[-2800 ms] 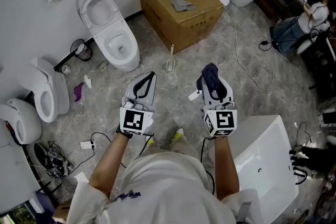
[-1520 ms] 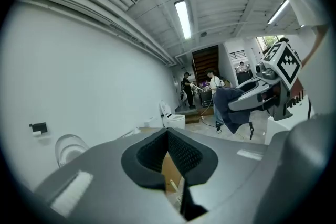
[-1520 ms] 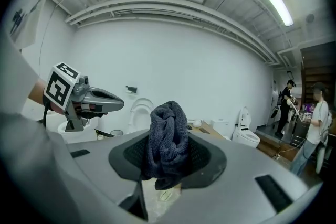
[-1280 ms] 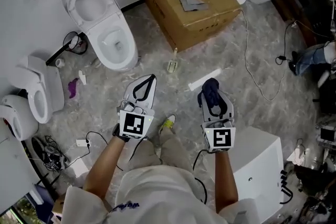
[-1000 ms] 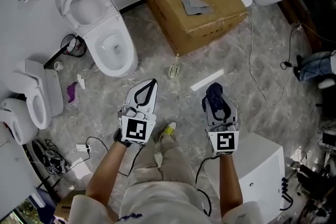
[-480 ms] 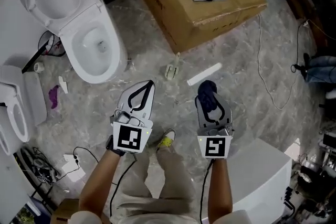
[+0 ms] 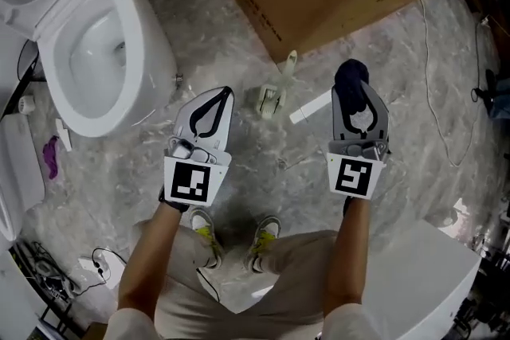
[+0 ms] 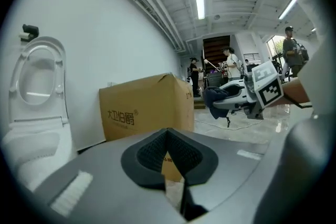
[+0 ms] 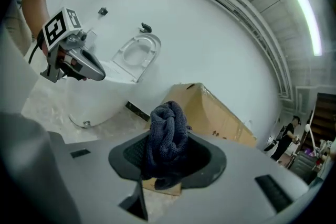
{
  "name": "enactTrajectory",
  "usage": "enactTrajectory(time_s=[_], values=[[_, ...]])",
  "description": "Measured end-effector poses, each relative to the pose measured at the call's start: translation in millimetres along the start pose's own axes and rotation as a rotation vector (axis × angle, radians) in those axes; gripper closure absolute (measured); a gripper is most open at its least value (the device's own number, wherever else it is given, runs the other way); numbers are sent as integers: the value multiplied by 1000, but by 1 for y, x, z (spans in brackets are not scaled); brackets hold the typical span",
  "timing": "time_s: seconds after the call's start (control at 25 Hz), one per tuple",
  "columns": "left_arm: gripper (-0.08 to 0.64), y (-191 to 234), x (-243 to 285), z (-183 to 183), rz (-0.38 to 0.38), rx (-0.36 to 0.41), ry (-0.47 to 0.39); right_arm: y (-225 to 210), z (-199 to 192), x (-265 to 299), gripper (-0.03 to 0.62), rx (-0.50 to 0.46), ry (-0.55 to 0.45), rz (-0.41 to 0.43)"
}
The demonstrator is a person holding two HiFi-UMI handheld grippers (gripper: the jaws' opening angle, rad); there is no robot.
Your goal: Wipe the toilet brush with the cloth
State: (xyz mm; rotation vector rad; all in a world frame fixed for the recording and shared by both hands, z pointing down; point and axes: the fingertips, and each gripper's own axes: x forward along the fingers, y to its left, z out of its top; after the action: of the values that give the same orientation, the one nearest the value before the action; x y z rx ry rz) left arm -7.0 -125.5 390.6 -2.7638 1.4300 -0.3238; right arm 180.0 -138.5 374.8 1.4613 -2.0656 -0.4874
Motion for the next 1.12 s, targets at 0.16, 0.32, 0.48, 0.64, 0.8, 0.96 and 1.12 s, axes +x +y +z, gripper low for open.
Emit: enactTrajectory(time_s=[0.16, 0.32, 0.48, 0.64, 0.8, 0.96, 1.12], values=[[560, 7, 22, -45, -9, -28, -71, 27, -37, 32, 448, -63, -31, 108], [560, 6, 46, -62, -74, 3, -104, 44, -54, 54, 448, -112, -34, 168], [560, 1, 70, -62, -83, 31, -114, 45, -58, 67, 446, -232, -8, 176], [560, -14, 78, -67, -126, 39, -100, 47, -62, 66, 449, -255, 29, 169], [560, -13, 76, -78, -128, 42, -79, 61, -69, 74, 453, -245, 59, 206], [560, -4, 73, -85, -106, -3, -57, 57, -62, 81, 451, -218, 51, 192], [560, 2, 65, -95, -97, -5, -27, 55, -45, 82, 451, -251, 25, 165]])
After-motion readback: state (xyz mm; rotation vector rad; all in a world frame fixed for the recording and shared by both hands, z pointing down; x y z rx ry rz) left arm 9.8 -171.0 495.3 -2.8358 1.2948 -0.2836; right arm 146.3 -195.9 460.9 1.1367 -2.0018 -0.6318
